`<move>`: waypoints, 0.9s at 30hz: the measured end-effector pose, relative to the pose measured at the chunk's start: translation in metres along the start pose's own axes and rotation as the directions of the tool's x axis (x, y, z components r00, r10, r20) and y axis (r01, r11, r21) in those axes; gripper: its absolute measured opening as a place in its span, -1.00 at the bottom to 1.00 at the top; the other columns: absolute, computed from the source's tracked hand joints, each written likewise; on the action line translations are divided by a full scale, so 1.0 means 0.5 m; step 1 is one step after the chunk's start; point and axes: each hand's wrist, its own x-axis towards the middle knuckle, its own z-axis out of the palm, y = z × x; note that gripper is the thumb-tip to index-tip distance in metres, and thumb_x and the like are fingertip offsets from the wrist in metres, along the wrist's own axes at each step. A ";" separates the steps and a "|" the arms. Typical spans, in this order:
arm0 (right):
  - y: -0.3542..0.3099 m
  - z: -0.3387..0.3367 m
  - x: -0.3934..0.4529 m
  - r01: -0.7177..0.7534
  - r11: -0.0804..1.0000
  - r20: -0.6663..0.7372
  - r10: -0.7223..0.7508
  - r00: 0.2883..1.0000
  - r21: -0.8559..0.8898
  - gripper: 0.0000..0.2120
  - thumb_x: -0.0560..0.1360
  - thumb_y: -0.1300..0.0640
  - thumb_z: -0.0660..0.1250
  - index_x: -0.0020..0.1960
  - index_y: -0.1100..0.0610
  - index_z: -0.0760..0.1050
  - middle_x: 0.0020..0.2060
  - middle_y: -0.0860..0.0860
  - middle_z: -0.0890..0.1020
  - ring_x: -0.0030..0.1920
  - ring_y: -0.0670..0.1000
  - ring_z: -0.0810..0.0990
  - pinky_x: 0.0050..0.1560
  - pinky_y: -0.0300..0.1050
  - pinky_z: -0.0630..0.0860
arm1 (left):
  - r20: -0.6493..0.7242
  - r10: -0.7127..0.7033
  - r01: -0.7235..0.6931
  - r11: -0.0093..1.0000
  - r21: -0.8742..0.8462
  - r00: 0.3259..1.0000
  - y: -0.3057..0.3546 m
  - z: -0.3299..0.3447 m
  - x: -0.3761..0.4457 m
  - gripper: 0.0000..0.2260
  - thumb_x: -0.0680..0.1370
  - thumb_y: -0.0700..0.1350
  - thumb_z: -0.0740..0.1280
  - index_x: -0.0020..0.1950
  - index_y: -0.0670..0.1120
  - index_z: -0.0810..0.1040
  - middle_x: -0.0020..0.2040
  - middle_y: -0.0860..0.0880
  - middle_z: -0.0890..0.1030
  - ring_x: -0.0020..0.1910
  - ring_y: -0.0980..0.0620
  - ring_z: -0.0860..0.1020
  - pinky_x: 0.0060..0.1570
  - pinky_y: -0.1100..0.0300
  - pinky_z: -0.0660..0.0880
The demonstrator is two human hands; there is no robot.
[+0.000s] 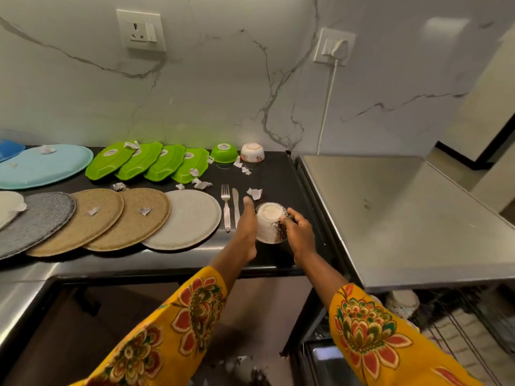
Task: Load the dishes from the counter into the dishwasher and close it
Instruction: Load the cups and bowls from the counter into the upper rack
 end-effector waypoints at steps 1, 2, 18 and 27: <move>0.004 -0.017 -0.014 -0.003 1.000 -0.014 0.003 1.000 0.014 -0.60 0.53 0.14 0.26 0.36 0.07 0.41 0.26 0.04 0.51 0.24 0.02 0.49 0.29 -0.01 0.45 | 0.004 -0.002 0.002 1.000 0.005 1.000 -0.008 0.010 -0.019 -0.47 0.61 0.25 -0.09 -0.07 -0.04 0.54 -0.01 -0.03 0.61 -0.07 0.04 0.53 0.02 0.15 0.46; 0.009 -0.029 -0.022 -0.005 1.000 -0.025 0.006 1.000 0.020 -0.62 0.53 0.15 0.26 0.35 0.08 0.43 0.23 0.04 0.53 0.21 0.02 0.51 0.25 -0.04 0.46 | 0.016 -0.006 0.006 1.000 0.018 1.000 -0.016 0.018 -0.029 -0.48 0.62 0.23 -0.10 -0.06 -0.05 0.53 0.01 -0.05 0.60 -0.11 0.06 0.52 -0.11 0.19 0.46; 0.109 -0.408 -0.138 -0.102 0.987 -0.500 0.150 0.853 0.121 -0.82 0.47 0.16 0.33 0.06 0.13 0.58 0.04 0.09 0.63 0.09 0.09 0.56 0.19 0.05 0.48 | 0.312 -0.175 0.119 0.975 0.189 0.934 -0.213 0.343 -0.160 -0.42 0.63 0.22 -0.10 0.03 -0.13 0.59 0.05 -0.07 0.61 0.03 -0.05 0.56 -0.12 0.23 0.46; 0.208 -0.624 -0.149 -0.146 0.969 -0.643 0.242 0.726 0.200 -0.83 0.52 0.18 0.27 0.04 0.16 0.59 -0.09 -0.01 0.58 -0.03 -0.01 0.48 -0.06 -0.22 0.36 | 0.390 -0.323 0.225 0.935 0.275 0.863 -0.354 0.532 -0.180 -0.37 0.63 0.18 -0.18 0.20 -0.21 0.52 0.15 -0.17 0.57 0.18 -0.11 0.52 0.00 0.16 0.47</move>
